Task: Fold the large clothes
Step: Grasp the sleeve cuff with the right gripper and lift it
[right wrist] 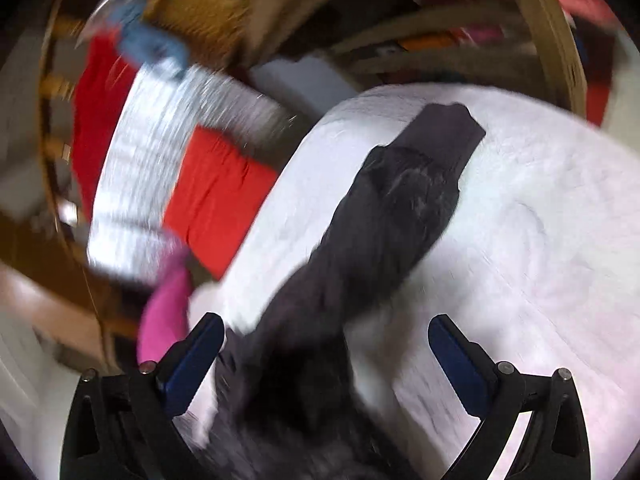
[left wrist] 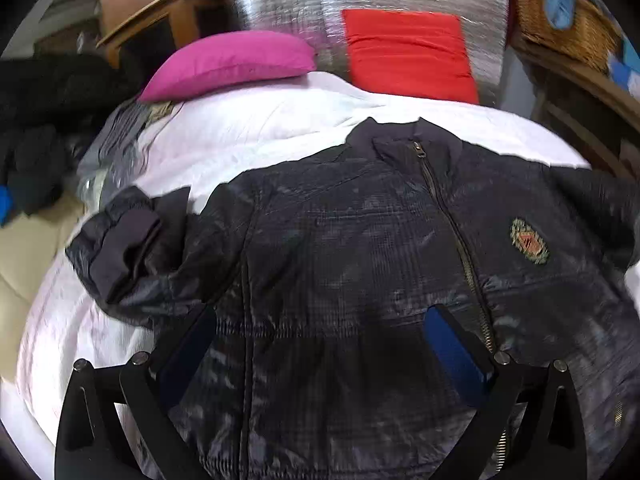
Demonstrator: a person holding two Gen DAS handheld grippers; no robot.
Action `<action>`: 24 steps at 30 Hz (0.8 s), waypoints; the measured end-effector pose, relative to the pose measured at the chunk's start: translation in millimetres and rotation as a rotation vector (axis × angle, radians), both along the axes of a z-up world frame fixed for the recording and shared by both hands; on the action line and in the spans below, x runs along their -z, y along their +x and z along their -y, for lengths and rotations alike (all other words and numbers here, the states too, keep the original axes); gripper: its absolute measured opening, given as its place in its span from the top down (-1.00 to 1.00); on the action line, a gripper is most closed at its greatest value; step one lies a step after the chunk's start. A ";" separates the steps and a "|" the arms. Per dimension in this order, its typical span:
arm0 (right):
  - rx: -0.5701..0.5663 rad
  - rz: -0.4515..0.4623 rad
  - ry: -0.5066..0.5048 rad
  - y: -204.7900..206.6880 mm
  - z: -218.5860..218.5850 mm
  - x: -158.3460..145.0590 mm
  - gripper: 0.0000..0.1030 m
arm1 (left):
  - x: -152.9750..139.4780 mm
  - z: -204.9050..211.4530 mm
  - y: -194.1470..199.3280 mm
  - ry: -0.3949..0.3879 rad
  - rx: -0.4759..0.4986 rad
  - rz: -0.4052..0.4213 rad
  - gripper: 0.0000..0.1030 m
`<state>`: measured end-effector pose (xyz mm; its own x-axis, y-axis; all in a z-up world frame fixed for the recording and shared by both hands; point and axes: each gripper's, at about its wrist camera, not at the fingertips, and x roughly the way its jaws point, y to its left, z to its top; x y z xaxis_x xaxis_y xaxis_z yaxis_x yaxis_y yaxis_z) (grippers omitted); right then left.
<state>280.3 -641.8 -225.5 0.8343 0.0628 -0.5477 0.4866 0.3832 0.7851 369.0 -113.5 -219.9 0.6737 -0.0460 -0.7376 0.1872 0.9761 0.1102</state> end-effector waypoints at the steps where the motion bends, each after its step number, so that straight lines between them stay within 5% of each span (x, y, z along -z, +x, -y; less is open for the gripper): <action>1: 0.009 -0.003 0.025 7.0 9.3 6.2 -1.00 | 1.2 0.6 0.2 0.010 0.002 0.009 -1.00; 10: 0.127 -0.061 0.156 56.5 57.1 63.9 -0.96 | -1.8 2.0 10.6 0.007 -0.007 0.062 -1.00; 11: 0.137 -0.054 0.134 58.5 57.4 62.2 -0.89 | -1.4 3.2 12.1 0.008 -0.004 0.064 -1.00; 12: 0.139 -0.060 0.094 63.1 57.8 56.9 -0.53 | -1.3 4.6 13.3 0.000 0.008 0.062 -1.00; 16: 0.106 -0.090 0.044 76.4 55.7 57.5 0.31 | -1.6 7.4 15.3 -0.034 0.026 0.042 -1.00; 20: 0.105 -0.048 -0.062 72.6 43.3 33.0 0.57 | -8.1 3.3 14.3 -0.058 0.030 0.037 -1.00; 24: 0.061 0.093 -0.254 62.5 1.3 -36.8 0.58 | -22.4 -15.5 13.6 -0.091 -0.013 0.065 -1.00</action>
